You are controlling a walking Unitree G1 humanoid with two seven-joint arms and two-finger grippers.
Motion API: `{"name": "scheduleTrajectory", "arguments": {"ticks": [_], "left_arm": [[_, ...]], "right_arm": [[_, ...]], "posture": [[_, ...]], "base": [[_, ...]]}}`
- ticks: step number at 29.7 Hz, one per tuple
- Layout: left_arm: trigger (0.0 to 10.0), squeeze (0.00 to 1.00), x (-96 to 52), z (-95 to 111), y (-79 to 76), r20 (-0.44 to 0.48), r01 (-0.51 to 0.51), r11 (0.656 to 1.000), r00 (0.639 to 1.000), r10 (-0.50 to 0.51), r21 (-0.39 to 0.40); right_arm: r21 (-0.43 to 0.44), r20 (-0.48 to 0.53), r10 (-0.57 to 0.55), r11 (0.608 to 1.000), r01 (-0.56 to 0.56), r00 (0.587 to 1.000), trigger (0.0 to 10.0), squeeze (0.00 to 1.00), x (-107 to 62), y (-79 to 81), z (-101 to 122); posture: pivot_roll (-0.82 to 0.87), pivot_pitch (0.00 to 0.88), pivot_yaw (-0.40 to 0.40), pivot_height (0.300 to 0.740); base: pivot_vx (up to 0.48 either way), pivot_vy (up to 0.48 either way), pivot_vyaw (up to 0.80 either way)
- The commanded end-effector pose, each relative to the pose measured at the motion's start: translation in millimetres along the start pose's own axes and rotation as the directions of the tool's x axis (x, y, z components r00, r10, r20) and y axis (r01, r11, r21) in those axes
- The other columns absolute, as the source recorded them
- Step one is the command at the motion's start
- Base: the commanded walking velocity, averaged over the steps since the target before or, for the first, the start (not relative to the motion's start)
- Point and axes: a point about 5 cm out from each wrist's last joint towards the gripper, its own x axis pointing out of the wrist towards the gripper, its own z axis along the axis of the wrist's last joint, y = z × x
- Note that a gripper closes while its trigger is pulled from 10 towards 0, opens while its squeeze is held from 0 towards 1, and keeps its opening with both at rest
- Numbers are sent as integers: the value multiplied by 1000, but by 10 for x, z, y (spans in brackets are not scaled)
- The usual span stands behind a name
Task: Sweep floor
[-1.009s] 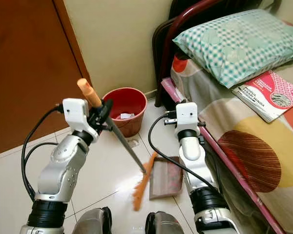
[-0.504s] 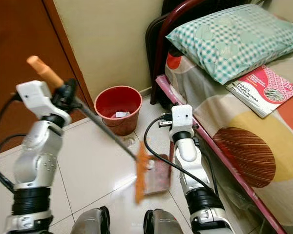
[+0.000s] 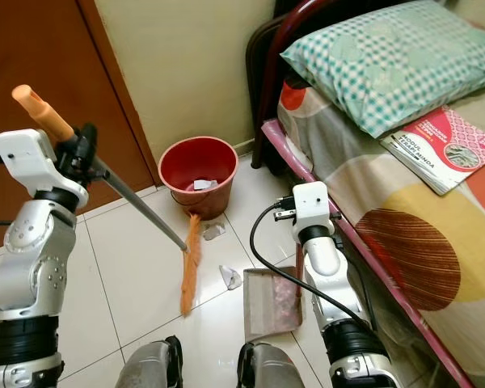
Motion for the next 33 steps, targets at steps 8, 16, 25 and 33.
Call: {"name": "scheduleTrajectory", "arguments": {"ticks": [8,16,25,33], "left_arm": [[10000,0,-158,-181,-437,-86,250,960,961,-262,-129],[10000,0,-112,-115,-412,-41,190,935,976,-212,-301],[10000,0,-56,-70,66,-21,47,988,999,-50,-144],[10000,0,-223,-266,322,-89,43,998,995,-39,50]], "right_arm": [[-21,-18,-22,1000,21,1000,10000,0,5,-9,-35],[-11,-11,-7,1000,7,1000,10000,0,46,54,-12],[-5,-41,-4,1000,4,999,10000,0,-15,57,-108],[28,-27,26,999,-25,999,10000,0,-89,21,-93]], "posture": [[-3,143,-41,740],[-5,134,-44,740],[-1,123,-46,740],[-3,110,-32,740]], "base": [[0,0,0],[0,0,0],[0,0,0],[0,0,0]]}}
